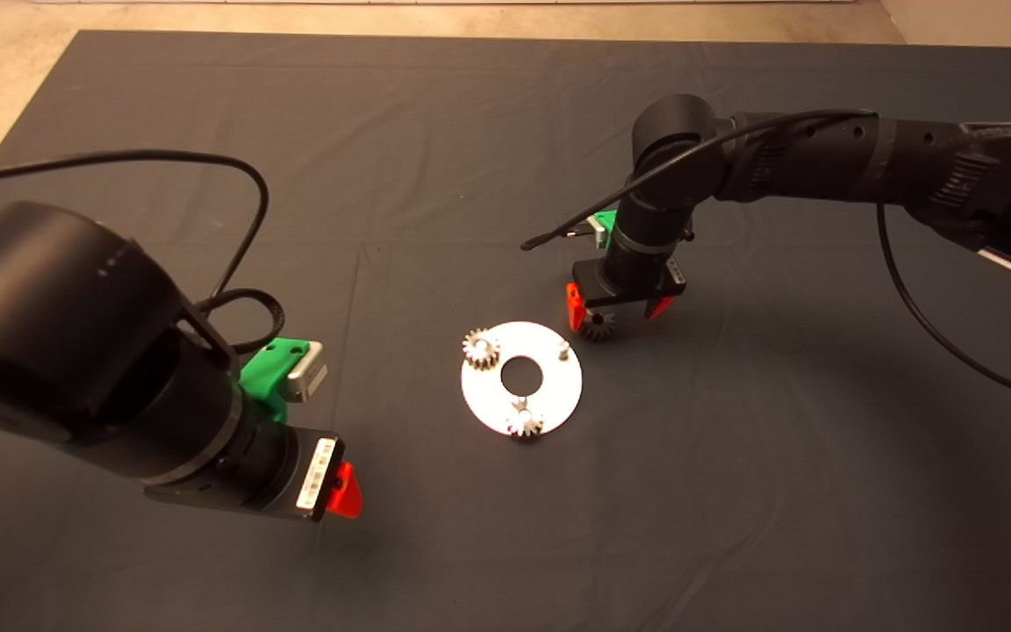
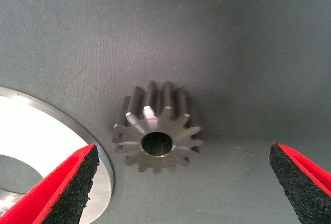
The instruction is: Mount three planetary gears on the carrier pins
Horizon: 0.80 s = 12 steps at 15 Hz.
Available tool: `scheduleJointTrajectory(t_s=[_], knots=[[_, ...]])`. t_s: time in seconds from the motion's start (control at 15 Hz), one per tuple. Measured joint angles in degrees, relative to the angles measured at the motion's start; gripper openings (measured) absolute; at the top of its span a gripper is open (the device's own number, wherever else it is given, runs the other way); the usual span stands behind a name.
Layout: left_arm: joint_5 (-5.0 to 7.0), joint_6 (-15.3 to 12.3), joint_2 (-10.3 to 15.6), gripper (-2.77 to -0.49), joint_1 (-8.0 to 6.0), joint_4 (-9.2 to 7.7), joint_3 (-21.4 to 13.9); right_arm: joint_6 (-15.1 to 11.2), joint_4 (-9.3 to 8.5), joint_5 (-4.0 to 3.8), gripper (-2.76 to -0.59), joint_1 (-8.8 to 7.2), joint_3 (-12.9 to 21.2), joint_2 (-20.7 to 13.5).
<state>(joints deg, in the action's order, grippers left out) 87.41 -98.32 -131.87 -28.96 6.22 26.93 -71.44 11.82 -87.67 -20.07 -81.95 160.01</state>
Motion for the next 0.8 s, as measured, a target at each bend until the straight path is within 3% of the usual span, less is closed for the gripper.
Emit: scheduleJointTrajectory(t_s=[0.8], knots=[[0.00, 0.00, 0.13, -0.93, 0.00, 0.00, -1.02, 0.07, 0.13, 0.02, -1.26, 0.22, -0.41, 0.21]])
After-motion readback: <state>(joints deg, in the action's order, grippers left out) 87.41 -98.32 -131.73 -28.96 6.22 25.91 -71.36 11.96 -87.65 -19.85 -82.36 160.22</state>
